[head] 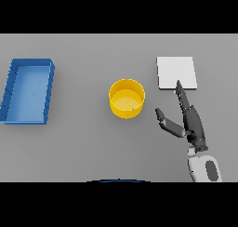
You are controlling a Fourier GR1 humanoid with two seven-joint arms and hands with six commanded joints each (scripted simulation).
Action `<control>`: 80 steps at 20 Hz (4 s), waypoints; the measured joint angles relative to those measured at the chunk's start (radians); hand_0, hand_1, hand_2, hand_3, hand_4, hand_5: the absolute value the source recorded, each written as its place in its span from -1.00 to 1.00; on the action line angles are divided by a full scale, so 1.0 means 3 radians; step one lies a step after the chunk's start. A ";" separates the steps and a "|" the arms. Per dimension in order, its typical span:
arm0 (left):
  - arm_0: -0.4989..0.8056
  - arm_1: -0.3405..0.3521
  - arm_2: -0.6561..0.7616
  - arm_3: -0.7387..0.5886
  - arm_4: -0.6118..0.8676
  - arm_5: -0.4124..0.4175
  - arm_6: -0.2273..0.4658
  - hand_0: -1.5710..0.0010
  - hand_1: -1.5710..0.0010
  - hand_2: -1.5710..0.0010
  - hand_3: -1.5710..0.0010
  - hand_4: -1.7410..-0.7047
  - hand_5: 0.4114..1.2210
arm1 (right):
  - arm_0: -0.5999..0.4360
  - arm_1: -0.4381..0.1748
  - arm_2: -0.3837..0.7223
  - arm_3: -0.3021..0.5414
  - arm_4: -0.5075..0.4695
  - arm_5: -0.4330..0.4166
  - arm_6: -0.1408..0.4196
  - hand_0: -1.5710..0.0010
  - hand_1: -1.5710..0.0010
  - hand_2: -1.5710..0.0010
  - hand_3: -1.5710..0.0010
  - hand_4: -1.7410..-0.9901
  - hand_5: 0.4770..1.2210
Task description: Pick up the red beaker and tilt it to pour out 1 green nut into yellow bowl. Pick up the yellow bowl and place it on the metallic measuring scale.
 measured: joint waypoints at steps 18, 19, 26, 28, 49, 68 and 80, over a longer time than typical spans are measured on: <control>0.2535 -0.0312 0.0454 -0.2449 0.1117 0.0676 0.1312 -1.00 -1.00 -0.94 -0.94 -0.58 0.00 | 0.0032 -0.0010 0.0005 0.0043 -0.0020 0.0034 -0.0079 1.00 1.00 1.00 1.00 0.56 -0.48; 0.2572 -0.0284 0.0446 -0.2532 0.1137 0.0607 0.1344 -0.87 -0.71 -0.63 -0.68 -0.28 -0.10 | 0.0049 0.0015 0.0022 0.0037 -0.0014 0.0027 -0.0118 1.00 1.00 1.00 1.00 0.57 -0.48; 0.2742 -0.0114 0.0346 -0.2822 0.1449 -0.0164 0.1363 0.61 0.64 0.66 0.65 0.73 -0.45 | 0.0033 -0.0034 -0.0031 0.0020 -0.0068 0.0043 -0.0077 1.00 1.00 1.00 1.00 0.56 -0.48; 0.2735 -0.0090 0.0277 -0.2792 0.1358 -0.0185 0.1405 0.75 0.77 0.78 0.77 0.79 -0.47 | 0.0014 -0.0040 -0.0003 0.0023 0.0004 0.0016 -0.0082 1.00 1.00 1.00 1.00 0.56 -0.50; 0.2749 -0.0277 0.0301 -0.2916 0.1402 0.0028 0.1092 1.00 1.00 1.00 1.00 0.80 -0.31 | -0.1465 -0.1135 0.1104 0.0574 0.1737 0.0852 -0.0044 1.00 1.00 1.00 1.00 0.54 -0.56; 0.2815 -0.0188 0.0324 -0.2906 0.1395 -0.0049 0.0984 1.00 1.00 1.00 1.00 0.83 -0.27 | -0.2494 -0.0886 0.1890 0.1861 0.2252 0.1461 -0.0377 1.00 1.00 1.00 0.98 0.47 -0.42; 0.2815 -0.0176 0.0316 -0.2894 0.1377 -0.0056 0.1005 1.00 1.00 1.00 1.00 0.85 -0.26 | -0.2561 -0.0875 0.1906 0.1927 0.2191 0.1517 -0.0422 -0.63 -0.61 -0.51 -0.31 -0.72 0.81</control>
